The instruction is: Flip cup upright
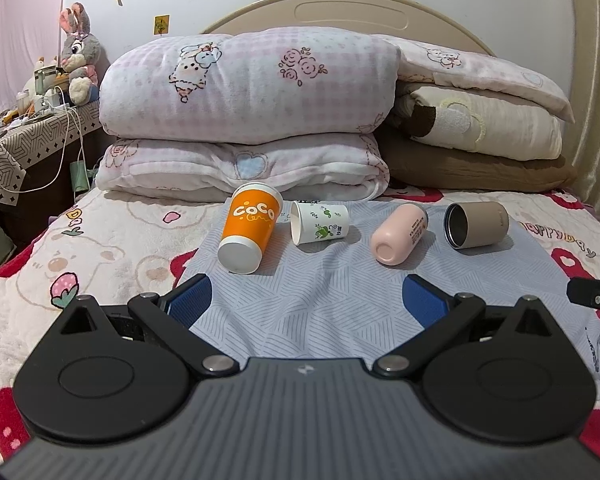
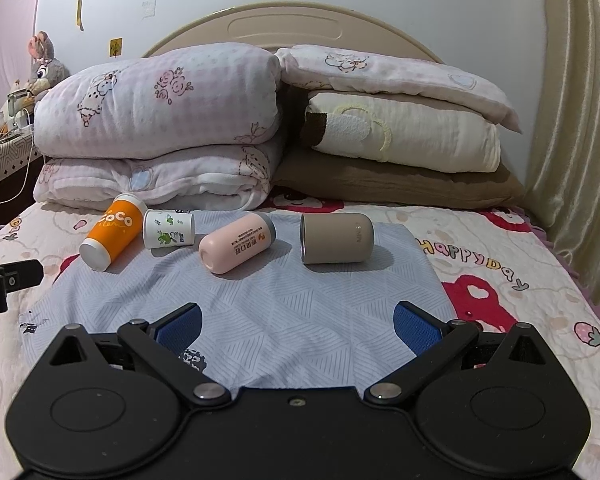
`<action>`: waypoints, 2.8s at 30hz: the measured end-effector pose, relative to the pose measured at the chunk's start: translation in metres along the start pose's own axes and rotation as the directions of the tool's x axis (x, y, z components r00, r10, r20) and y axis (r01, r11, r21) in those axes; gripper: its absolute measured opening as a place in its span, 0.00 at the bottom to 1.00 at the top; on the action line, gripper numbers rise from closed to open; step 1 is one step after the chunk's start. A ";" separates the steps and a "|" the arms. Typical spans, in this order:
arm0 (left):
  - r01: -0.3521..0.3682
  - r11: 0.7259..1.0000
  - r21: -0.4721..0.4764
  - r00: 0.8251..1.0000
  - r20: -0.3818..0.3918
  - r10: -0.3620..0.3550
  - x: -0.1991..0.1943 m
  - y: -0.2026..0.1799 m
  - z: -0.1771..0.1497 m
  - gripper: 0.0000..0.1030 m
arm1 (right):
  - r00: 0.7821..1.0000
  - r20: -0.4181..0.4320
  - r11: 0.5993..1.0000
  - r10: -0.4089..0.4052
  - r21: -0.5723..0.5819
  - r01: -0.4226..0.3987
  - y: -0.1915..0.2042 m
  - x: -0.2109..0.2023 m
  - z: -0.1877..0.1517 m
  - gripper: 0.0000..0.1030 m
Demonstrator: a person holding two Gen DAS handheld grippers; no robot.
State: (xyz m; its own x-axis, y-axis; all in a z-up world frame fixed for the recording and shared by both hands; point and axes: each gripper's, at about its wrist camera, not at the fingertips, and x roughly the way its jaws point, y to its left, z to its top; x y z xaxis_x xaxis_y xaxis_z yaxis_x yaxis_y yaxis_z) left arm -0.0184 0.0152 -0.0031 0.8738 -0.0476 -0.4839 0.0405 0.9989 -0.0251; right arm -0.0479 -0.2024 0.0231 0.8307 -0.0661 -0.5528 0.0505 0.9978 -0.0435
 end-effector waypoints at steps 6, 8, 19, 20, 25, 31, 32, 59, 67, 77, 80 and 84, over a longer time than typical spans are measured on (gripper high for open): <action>0.003 1.000 0.000 1.000 -0.009 -0.003 0.001 0.000 -0.001 1.00 | 1.000 -0.005 1.000 0.010 -0.008 -0.010 0.002 0.001 0.000 1.00; 0.004 1.000 0.002 1.000 -0.010 -0.004 0.001 0.000 -0.001 1.00 | 1.000 -0.011 1.000 0.013 -0.009 -0.013 0.002 0.002 0.000 1.00; 0.060 0.998 -0.001 0.991 -0.120 -0.060 0.011 -0.014 0.010 1.00 | 0.998 -0.038 0.997 0.058 -0.050 -0.060 -0.003 0.001 0.005 1.00; 0.076 0.997 0.015 0.990 -0.122 -0.074 0.013 -0.019 0.016 1.00 | 0.997 -0.031 0.995 0.072 -0.069 -0.074 -0.007 0.000 0.009 1.00; 0.159 0.985 0.069 0.978 -0.148 -0.148 0.027 -0.047 0.045 1.00 | 0.984 0.012 0.967 0.180 -0.184 -0.175 -0.034 0.002 0.035 1.00; 0.255 0.967 0.018 0.953 -0.173 -0.248 0.073 -0.083 0.062 0.99 | 0.969 -0.049 0.863 0.241 -0.445 -0.237 -0.060 0.032 0.059 1.00; 0.274 0.962 0.001 0.946 -0.182 -0.269 0.082 -0.088 0.062 0.99 | 0.966 -0.063 0.835 0.251 -0.491 -0.249 -0.063 0.039 0.061 1.00; 0.337 0.860 -0.384 0.849 -0.271 -0.454 0.276 -0.172 0.031 0.93 | 0.937 -0.295 0.249 0.189 -0.908 -0.336 -0.072 0.245 0.059 0.97; 0.329 0.842 -0.427 0.838 -0.279 -0.469 0.293 -0.170 0.029 0.88 | 0.930 -0.319 0.214 0.183 -0.911 -0.354 -0.072 0.281 0.070 0.94; 0.327 0.836 -0.441 0.828 -0.293 -0.479 0.301 -0.165 0.023 0.89 | 0.911 -0.379 0.189 0.165 -0.894 -0.406 -0.067 0.310 0.066 0.92; 0.324 0.832 -0.450 0.826 -0.295 -0.481 0.303 -0.165 0.022 0.89 | 0.908 -0.380 0.180 0.174 -0.894 -0.409 -0.066 0.313 0.065 0.82; 0.321 0.831 -0.455 0.824 -0.298 -0.482 0.304 -0.166 0.020 0.88 | 0.901 -0.397 0.247 0.177 -0.868 -0.431 -0.067 0.315 0.070 0.82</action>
State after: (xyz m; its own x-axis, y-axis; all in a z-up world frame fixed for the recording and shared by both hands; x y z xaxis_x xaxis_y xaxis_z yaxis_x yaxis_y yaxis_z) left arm 0.2501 -0.1648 -0.1285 0.5565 -0.5213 -0.6470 0.0940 0.8132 -0.5744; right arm 0.2491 -0.2892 -0.0901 0.5373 0.1139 -0.8357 -0.8266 0.2680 -0.4949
